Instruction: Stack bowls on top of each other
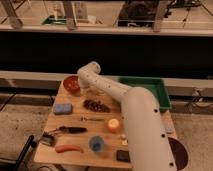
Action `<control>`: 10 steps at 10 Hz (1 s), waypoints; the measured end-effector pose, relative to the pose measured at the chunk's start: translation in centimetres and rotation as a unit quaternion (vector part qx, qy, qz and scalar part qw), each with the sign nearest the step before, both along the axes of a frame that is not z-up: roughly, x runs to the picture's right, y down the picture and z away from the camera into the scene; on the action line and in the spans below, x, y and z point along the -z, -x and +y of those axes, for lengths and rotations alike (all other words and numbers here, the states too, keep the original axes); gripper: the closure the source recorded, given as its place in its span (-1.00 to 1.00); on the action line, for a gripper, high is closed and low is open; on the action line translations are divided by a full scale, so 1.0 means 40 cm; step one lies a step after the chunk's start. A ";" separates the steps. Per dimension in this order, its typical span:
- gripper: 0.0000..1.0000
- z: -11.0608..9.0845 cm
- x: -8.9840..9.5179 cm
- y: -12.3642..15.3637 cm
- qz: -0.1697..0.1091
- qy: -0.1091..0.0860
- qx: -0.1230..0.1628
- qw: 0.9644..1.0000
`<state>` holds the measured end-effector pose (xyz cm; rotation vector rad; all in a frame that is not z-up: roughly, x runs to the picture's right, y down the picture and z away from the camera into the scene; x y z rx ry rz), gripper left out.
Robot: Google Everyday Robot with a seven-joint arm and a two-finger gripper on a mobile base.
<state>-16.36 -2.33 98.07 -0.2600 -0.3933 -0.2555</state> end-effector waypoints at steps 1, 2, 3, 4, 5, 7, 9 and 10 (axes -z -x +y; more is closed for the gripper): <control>0.48 -0.002 0.008 0.016 -0.010 0.000 -0.008 1.000; 0.62 -0.007 0.013 0.021 -0.015 -0.001 -0.013 1.000; 0.86 -0.013 0.020 0.026 -0.021 -0.007 -0.015 1.000; 0.98 -0.020 0.033 0.031 -0.028 -0.012 -0.017 0.999; 1.00 -0.021 0.049 0.053 -0.037 -0.015 -0.016 0.999; 1.00 -0.036 0.086 0.075 -0.052 -0.030 -0.012 0.998; 1.00 -0.078 0.156 0.081 -0.064 -0.055 -0.001 0.996; 1.00 -0.088 0.177 0.084 -0.068 -0.060 0.002 0.996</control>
